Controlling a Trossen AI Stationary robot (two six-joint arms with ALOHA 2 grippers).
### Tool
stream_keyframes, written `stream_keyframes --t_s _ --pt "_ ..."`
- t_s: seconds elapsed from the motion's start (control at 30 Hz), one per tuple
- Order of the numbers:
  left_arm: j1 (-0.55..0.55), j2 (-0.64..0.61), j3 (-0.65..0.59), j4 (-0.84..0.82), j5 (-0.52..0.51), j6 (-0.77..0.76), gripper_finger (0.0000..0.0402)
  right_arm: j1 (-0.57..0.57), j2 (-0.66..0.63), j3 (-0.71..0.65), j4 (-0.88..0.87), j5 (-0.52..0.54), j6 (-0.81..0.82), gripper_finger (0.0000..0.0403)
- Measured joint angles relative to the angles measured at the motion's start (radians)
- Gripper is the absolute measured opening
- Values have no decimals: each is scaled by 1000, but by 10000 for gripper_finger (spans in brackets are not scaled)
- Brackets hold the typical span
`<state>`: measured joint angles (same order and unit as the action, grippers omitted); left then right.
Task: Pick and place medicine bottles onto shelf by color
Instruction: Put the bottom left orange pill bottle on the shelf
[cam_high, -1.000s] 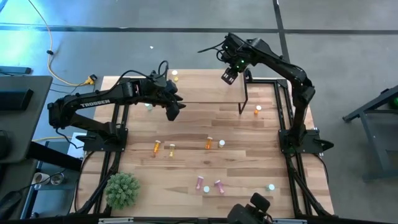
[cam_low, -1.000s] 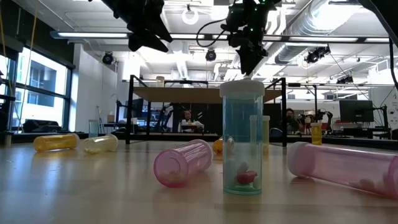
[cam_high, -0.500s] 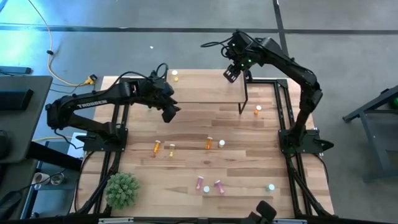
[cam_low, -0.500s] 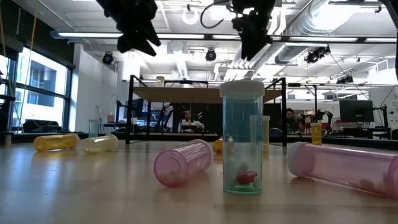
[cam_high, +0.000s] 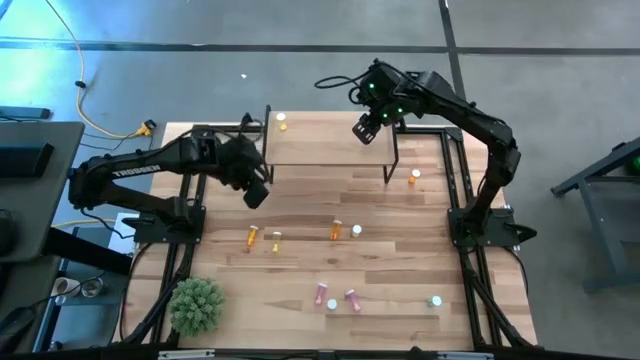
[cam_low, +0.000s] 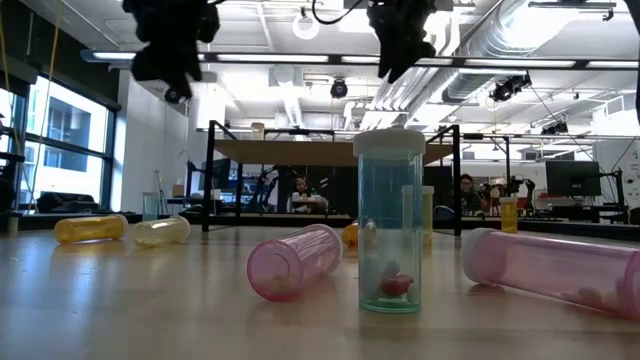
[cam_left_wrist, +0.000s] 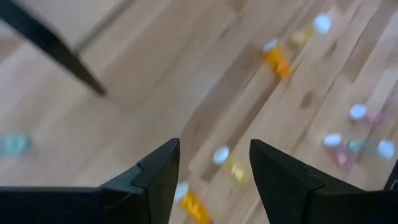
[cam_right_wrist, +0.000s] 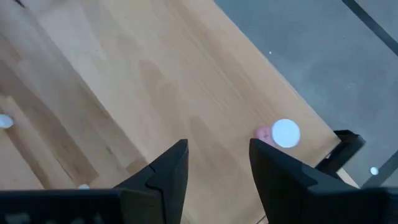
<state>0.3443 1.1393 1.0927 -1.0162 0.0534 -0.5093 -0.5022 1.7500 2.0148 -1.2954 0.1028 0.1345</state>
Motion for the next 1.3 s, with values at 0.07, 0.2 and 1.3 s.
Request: stream_keyframes --t_s 0.07,0.2,1.3 --pt "-41 0 0 -42 -37 -40 186 8 0 0 7 0 0 161" --pt "-126 0 0 -95 -106 -150 186 16 0 0 21 -3 0 161" --pt "-538 27 -365 127 -172 -1040 186 17 0 0 72 -3 -64 161"
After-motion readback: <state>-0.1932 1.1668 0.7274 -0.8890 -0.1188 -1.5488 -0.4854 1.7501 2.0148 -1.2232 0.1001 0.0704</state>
